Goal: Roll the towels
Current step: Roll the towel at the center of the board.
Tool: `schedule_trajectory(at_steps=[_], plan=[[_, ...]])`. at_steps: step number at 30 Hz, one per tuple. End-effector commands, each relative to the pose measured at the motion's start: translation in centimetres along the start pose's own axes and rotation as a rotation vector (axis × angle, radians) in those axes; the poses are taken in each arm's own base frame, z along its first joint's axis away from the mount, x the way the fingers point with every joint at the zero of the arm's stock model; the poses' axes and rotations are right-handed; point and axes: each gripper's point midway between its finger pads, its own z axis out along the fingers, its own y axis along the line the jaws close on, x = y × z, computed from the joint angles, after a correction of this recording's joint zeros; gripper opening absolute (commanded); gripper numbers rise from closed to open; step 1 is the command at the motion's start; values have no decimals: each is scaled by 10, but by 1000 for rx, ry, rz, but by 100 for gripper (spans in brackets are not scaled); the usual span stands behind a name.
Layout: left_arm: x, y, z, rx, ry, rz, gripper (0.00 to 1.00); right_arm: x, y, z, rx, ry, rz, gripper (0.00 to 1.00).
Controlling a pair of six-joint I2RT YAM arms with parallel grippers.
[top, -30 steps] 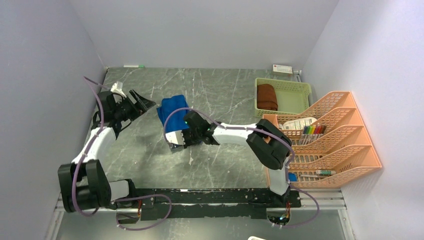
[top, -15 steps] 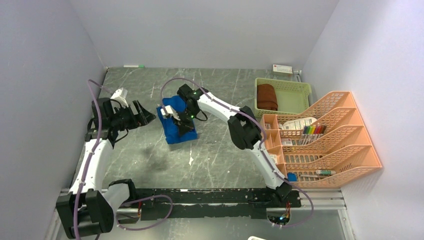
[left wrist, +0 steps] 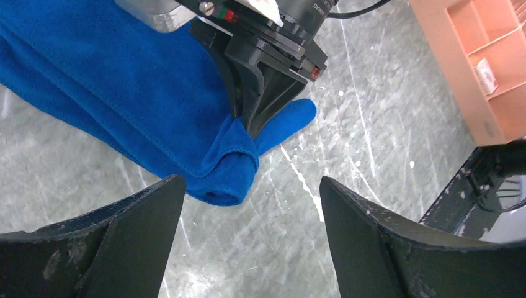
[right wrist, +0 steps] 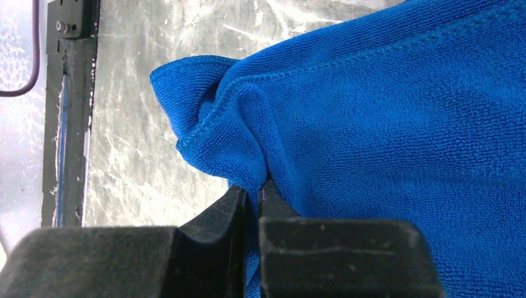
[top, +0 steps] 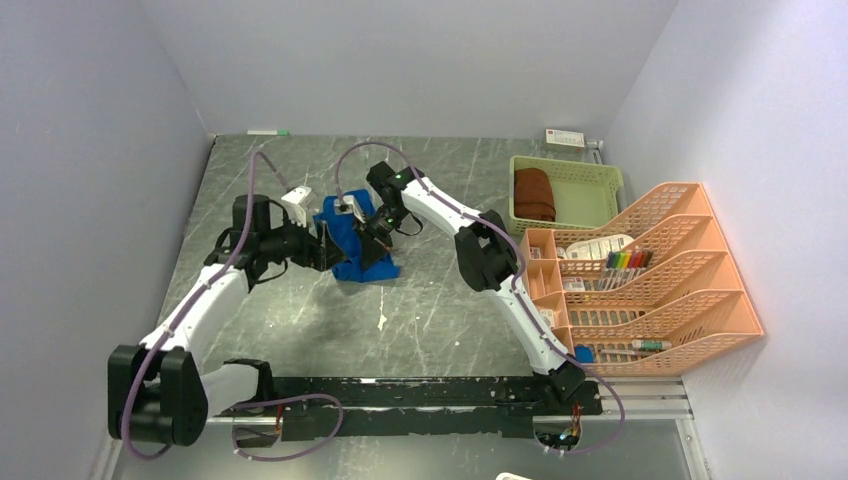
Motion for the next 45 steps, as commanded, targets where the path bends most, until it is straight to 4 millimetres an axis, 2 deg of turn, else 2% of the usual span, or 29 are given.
schedule_trajectory(at_steps=[1,5,9,12,19,21,23,24,25,26,28,29,31,33,34,37,39,41,43,45], plan=[[-13,5,11,16,11,149,91,-6,-4,-2,-3,-39,33,0],[-9,9,17,26,28,153,91,-7,-6,0,-9,-51,28,0],[4,-2,35,104,95,173,91,-8,-8,2,-17,-62,19,0],[24,-1,52,107,200,190,83,-10,-7,1,-35,-84,12,0],[38,12,62,62,238,188,69,-17,-4,-3,-63,-130,-2,0],[42,18,66,45,260,177,60,-18,-3,-3,-68,-134,-4,0],[47,24,70,31,290,162,43,-18,-3,-4,-68,-134,-5,0],[51,26,72,32,309,154,30,-18,-3,-5,-63,-132,-7,0],[54,27,74,34,327,143,11,-17,-3,-5,-59,-128,-5,0],[58,29,75,32,346,126,7,-17,-3,-6,-54,-126,-5,4],[64,30,78,40,370,107,7,-16,-3,-9,-40,-123,-9,29],[67,31,79,39,377,98,7,-19,-8,-13,-15,-130,-22,38],[69,34,80,29,387,88,7,-25,-19,-23,59,-152,-31,44],[71,41,80,2,400,72,7,-32,-31,-44,166,-198,-54,45],[71,45,79,-16,405,61,7,-26,-37,-52,210,-231,-30,46],[69,62,74,-76,400,15,7,-38,-44,-99,389,-397,-83,46],[66,73,72,-101,396,-21,7,-48,-39,-123,510,-483,-165,46],[67,80,72,-115,405,-55,7,-62,-21,-147,636,-556,-268,47],[68,83,73,-119,416,-70,7,-74,-3,-157,703,-618,-370,47],[70,85,74,-121,427,-82,7,-74,15,-146,745,-603,-477,48]])
